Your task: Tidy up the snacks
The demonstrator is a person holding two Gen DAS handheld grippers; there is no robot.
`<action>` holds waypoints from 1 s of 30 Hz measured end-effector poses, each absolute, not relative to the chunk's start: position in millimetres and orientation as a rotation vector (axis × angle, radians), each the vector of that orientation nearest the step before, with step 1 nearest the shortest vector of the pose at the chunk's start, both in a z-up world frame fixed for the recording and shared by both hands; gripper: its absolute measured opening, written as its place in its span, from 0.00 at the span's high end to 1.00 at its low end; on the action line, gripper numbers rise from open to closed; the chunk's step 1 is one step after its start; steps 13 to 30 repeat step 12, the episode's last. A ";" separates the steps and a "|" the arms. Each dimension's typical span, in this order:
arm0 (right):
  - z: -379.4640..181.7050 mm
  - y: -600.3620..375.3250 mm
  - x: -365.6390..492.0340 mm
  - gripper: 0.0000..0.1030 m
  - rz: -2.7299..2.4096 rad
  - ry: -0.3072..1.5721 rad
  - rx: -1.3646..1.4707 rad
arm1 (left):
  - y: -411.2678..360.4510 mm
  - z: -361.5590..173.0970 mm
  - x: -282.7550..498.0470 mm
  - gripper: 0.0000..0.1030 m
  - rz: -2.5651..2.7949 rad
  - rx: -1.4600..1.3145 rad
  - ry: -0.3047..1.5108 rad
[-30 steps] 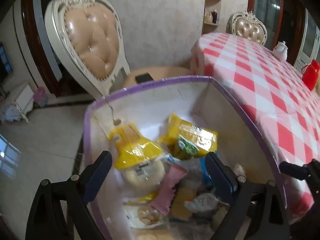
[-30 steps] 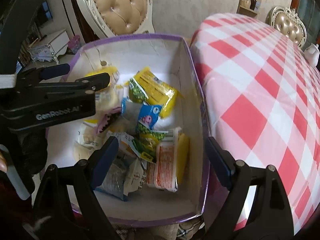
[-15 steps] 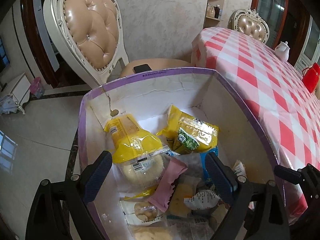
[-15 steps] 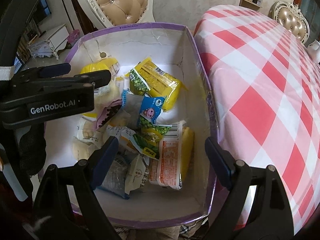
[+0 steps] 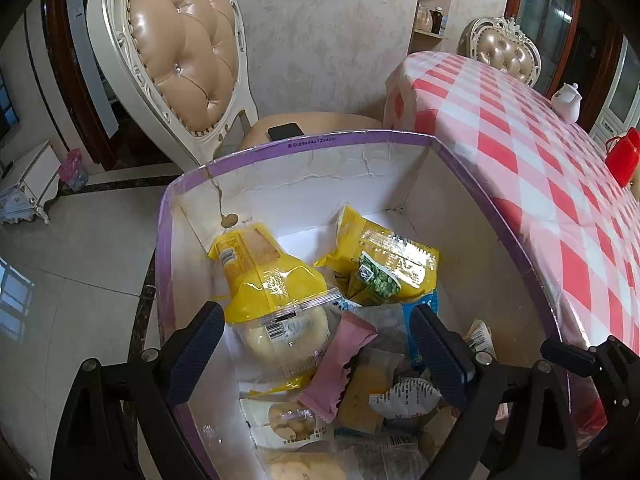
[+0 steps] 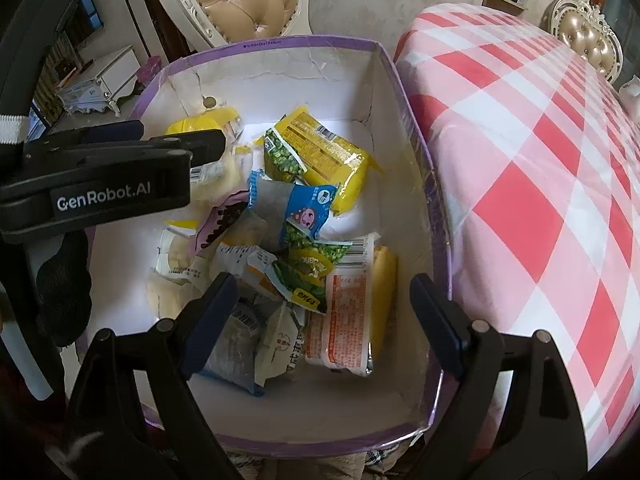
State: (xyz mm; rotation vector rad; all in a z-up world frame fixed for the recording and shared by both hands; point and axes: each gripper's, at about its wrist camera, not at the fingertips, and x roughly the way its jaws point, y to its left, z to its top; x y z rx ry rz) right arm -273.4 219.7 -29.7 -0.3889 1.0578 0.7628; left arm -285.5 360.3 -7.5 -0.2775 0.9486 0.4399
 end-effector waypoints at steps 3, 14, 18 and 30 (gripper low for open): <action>-31.0 220.0 -273.9 0.13 0.765 1.063 -0.389 | 360.6 -7.6 -285.4 0.08 0.439 -0.278 0.950; -35.1 220.6 -274.6 0.13 0.771 1.076 -0.389 | 360.7 -8.3 -286.9 0.08 0.451 -0.272 0.944; -35.1 220.6 -274.6 0.13 0.771 1.076 -0.389 | 360.7 -8.3 -286.9 0.08 0.451 -0.272 0.944; -35.1 220.6 -274.6 0.13 0.771 1.076 -0.389 | 360.7 -8.3 -286.9 0.08 0.451 -0.272 0.944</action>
